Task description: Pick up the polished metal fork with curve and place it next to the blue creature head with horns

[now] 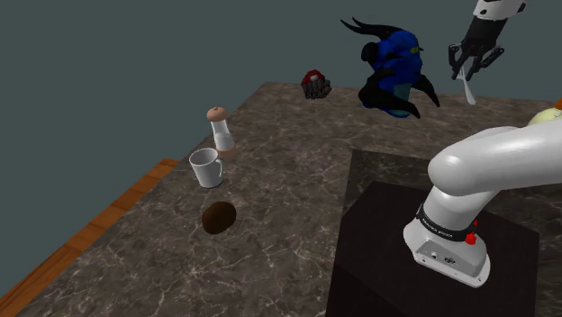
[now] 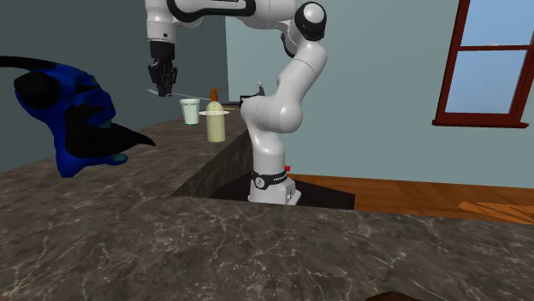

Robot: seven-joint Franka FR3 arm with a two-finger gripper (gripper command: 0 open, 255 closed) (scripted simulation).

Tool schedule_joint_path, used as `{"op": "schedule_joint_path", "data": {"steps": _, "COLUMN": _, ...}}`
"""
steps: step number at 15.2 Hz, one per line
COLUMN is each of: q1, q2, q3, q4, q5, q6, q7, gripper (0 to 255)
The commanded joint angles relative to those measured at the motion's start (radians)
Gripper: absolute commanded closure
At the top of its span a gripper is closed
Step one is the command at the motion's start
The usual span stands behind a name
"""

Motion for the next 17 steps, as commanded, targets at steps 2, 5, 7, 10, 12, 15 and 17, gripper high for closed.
{"op": "schedule_joint_path", "data": {"steps": 2, "q1": -0.005, "q2": -0.003, "q3": -0.017, "q4": -0.041, "q5": -0.014, "q6": 0.040, "q7": 0.002, "gripper": 255}}
{"op": "schedule_joint_path", "data": {"steps": 5, "q1": -0.009, "q2": -0.006, "q3": -0.032, "q4": -0.079, "q5": -0.027, "q6": 0.076, "q7": 0.006, "gripper": 255}}
{"op": "schedule_joint_path", "data": {"steps": 7, "q1": -0.013, "q2": -0.007, "q3": -0.043, "q4": -0.105, "q5": -0.036, "q6": 0.101, "q7": 0.008, "gripper": 255}}
{"op": "schedule_joint_path", "data": {"steps": 10, "q1": -0.017, "q2": -0.006, "q3": -0.060, "q4": -0.141, "q5": -0.051, "q6": 0.139, "q7": 0.012, "gripper": 255}}
{"op": "schedule_joint_path", "data": {"steps": 12, "q1": -0.020, "q2": -0.004, "q3": -0.071, "q4": -0.165, "q5": -0.061, "q6": 0.165, "q7": 0.014, "gripper": 255}}
{"op": "schedule_joint_path", "data": {"steps": 15, "q1": -0.023, "q2": 0.001, "q3": -0.090, "q4": -0.198, "q5": -0.076, "q6": 0.204, "q7": 0.017, "gripper": 255}}
{"op": "schedule_joint_path", "data": {"steps": 17, "q1": -0.025, "q2": 0.006, "q3": -0.104, "q4": -0.220, "q5": -0.086, "q6": 0.231, "q7": 0.019, "gripper": 255}}
